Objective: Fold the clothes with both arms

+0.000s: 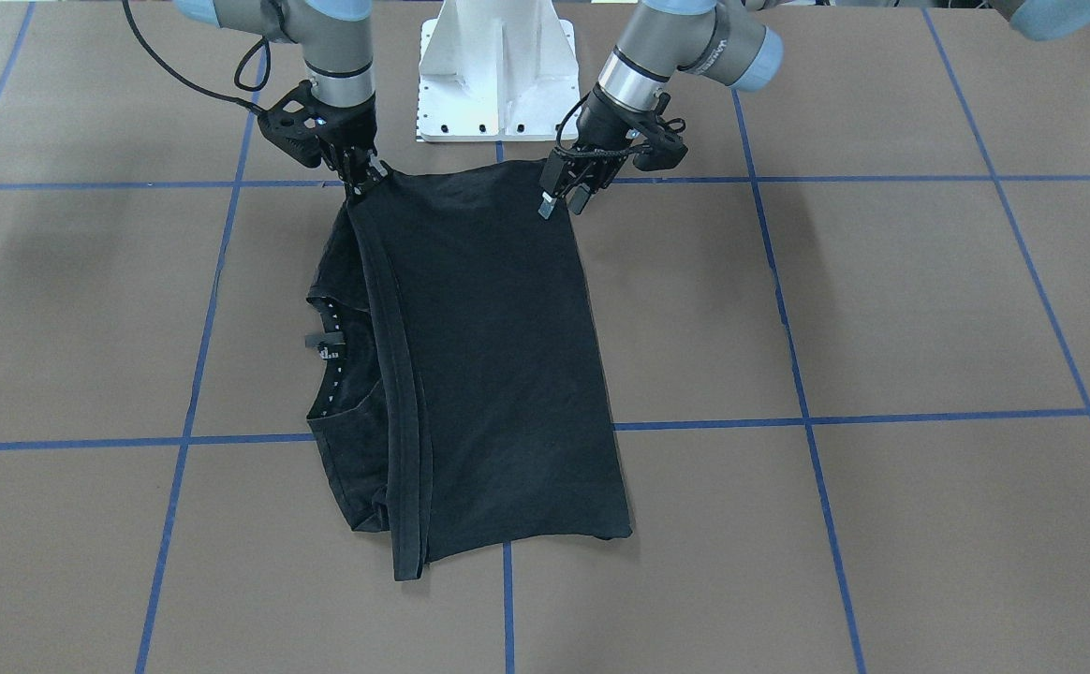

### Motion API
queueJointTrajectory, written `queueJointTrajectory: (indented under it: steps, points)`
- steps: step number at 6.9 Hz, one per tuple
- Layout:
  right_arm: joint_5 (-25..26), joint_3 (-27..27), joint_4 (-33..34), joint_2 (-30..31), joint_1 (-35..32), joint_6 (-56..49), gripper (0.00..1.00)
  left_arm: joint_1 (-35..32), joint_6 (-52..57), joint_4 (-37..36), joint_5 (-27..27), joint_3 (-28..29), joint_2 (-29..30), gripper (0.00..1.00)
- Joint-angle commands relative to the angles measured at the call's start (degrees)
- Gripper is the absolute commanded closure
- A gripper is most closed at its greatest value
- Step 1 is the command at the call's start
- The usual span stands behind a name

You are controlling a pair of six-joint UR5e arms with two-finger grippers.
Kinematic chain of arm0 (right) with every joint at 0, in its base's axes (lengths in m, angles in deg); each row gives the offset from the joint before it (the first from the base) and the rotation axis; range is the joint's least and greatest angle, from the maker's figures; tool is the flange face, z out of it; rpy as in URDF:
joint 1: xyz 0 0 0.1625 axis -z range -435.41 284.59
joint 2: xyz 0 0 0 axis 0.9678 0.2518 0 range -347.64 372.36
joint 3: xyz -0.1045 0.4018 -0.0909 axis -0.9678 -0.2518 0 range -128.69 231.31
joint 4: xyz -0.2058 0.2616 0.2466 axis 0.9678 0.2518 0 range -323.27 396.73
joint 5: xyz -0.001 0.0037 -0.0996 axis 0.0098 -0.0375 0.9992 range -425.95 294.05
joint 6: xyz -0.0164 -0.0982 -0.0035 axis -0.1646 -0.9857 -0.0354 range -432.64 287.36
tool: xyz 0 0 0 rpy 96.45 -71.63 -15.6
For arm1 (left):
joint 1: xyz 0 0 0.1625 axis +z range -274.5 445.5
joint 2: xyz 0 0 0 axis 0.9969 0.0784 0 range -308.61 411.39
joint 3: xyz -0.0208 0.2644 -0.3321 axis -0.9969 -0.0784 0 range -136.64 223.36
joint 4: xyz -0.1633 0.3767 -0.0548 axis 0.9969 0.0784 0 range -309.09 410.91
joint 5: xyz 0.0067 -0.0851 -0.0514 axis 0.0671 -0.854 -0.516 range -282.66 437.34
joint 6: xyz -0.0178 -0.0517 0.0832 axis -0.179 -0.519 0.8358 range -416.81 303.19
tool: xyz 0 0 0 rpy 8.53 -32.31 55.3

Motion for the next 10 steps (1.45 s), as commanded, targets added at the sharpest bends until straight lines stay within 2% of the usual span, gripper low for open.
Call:
queueJointTrajectory:
  steps: [1,6,7,8,9,10]
  points:
    - [0.0,0.1,0.0,0.0,1.3,0.2,1.00,1.2,-1.4,-6.3,-2.7,-2.3,-0.1,0.32]
    - [0.2,0.0,0.0,0.0,1.6,0.3,1.00,7.7,-5.9,-6.7,-2.5,-1.8,-0.9,0.37]
    - [0.2,-0.1,0.0,0.0,1.6,0.3,1.00,8.0,-6.4,-6.7,-2.5,-1.7,-0.8,0.42]
    - [0.3,-0.1,0.0,0.1,1.6,0.3,1.00,7.9,-6.6,-6.7,-2.5,-1.7,-0.6,0.54]
    - [0.3,-0.1,0.0,0.1,1.6,0.3,1.00,7.9,-7.5,-6.8,-2.5,-1.7,-0.2,0.96]
    - [0.3,-0.1,0.0,0.2,1.6,0.3,1.00,7.9,-7.5,-6.7,-2.5,-1.7,-0.7,1.00]
